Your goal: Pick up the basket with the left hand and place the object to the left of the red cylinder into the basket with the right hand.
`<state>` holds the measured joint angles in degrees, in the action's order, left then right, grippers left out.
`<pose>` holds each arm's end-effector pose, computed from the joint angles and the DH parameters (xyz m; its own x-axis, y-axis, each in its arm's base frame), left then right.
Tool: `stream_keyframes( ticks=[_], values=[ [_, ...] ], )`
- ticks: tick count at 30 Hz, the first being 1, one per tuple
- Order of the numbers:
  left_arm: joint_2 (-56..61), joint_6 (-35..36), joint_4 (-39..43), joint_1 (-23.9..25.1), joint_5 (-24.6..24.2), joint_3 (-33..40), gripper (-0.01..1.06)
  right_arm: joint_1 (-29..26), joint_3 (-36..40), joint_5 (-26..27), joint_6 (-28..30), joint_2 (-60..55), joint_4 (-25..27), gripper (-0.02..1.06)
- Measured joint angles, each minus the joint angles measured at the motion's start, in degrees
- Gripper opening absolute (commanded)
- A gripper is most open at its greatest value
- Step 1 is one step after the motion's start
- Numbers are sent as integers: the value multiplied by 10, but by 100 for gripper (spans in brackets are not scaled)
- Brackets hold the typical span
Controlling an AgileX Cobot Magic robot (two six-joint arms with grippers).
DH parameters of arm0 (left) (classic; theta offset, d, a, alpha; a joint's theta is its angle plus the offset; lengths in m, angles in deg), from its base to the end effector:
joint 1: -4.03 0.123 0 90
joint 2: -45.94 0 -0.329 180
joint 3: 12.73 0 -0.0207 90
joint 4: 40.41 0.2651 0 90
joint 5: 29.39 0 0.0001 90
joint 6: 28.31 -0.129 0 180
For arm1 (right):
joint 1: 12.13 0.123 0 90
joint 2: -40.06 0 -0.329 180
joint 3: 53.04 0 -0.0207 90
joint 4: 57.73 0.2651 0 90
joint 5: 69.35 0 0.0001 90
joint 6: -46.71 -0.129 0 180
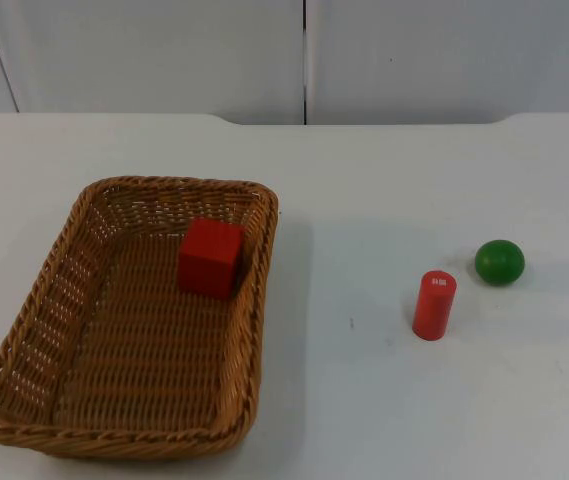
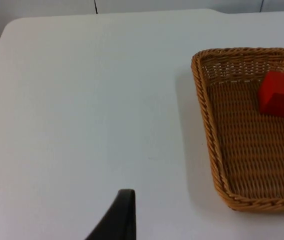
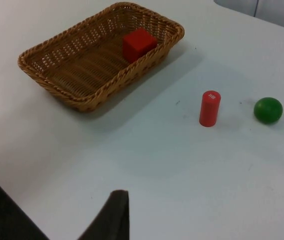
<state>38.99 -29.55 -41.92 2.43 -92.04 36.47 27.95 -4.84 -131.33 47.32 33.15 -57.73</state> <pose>-0.0051 -0.0029 0.2655 -0.4810 0.0230 -0.8764 0.0530 0.9986 -0.0029 -0.0047 -0.0040 0.2724 -0.3416 -0.3013 -0.8902 -0.6475 0.7620 -0.0095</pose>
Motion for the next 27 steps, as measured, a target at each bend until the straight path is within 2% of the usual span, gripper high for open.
stream_keyframes(
  ticks=[12, 17, 27],
  values=[
    [0, 0, 15, 0, 0, 0, 105, -3, 0, 0, 0, 0, 4, 105],
    [0, 0, 15, 0, 0, 0, 105, -21, 0, 0, 0, 0, 4, 105],
    [0, 0, 15, 0, 0, 0, 105, -109, 0, 0, 0, 0, 4, 105]
  ],
)
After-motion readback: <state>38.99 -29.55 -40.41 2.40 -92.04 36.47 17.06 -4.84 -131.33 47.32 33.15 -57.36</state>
